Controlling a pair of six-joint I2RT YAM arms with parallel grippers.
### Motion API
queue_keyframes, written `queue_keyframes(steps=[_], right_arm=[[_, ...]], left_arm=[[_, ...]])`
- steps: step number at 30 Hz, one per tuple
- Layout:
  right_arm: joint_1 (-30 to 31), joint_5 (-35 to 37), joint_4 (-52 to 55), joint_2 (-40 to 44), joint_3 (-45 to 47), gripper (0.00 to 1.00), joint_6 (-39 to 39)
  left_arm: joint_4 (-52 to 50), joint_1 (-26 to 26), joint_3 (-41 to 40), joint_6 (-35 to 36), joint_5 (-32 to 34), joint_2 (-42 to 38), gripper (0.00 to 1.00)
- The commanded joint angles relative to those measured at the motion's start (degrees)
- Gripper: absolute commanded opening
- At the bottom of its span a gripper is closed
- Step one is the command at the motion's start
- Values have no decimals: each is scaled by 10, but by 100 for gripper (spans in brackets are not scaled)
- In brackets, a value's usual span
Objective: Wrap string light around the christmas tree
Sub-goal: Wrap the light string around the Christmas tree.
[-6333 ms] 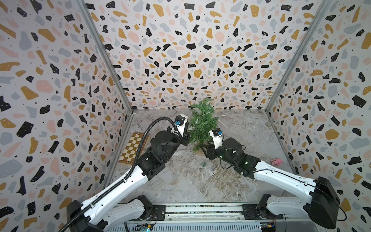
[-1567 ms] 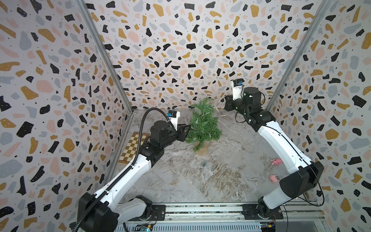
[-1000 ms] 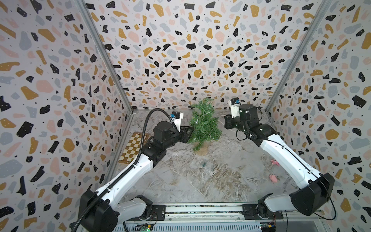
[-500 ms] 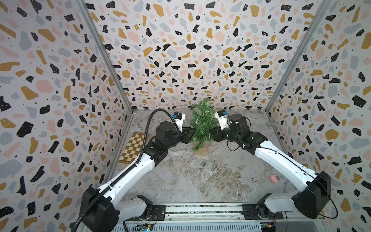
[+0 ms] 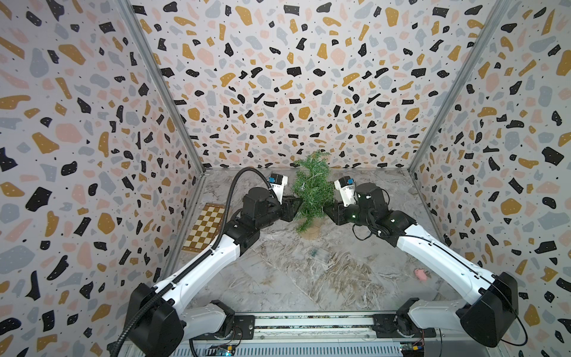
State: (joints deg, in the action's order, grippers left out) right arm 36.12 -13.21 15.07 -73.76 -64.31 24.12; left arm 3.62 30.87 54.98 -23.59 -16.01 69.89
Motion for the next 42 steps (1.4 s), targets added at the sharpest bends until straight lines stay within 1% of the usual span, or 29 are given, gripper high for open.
queue_keyframes(steps=[1,5,9,10,13,14,16,18,23,27,30,32,35,38,39,42], right_arm=[[0,8,14,23,-3,31,3],[-1,6,33,33,0,40,-1],[0,14,52,48,2,41,-5],[0,13,54,53,2,38,-6],[0,3,52,61,1,19,-7],[0,-3,52,63,-1,15,-6],[0,-20,49,63,-4,10,-4],[2,-44,40,64,-6,7,6],[11,-95,3,57,11,7,32],[11,-78,3,44,38,7,37],[5,-50,10,54,48,8,32],[-2,-32,15,63,49,11,29],[-6,-10,23,65,55,20,26],[-3,-18,4,60,70,28,40],[1,-15,-7,58,73,29,46],[13,4,-34,46,70,31,65]], left_arm=[[22,3,2,7,1,-5,35],[23,2,0,5,1,-2,35],[26,2,1,5,1,2,35],[27,3,3,5,1,4,35],[30,4,5,3,-2,9,35],[30,4,6,3,-2,9,35],[30,5,7,3,-2,10,35],[30,5,7,3,-1,10,35],[30,5,2,3,2,7,35],[28,5,2,4,3,3,35],[21,5,2,11,8,-2,35],[17,5,0,15,14,-7,35],[17,5,-4,16,23,-9,35],[19,5,-6,12,23,-6,36],[19,6,-8,11,23,-5,38],[17,7,-15,7,28,-4,52]])
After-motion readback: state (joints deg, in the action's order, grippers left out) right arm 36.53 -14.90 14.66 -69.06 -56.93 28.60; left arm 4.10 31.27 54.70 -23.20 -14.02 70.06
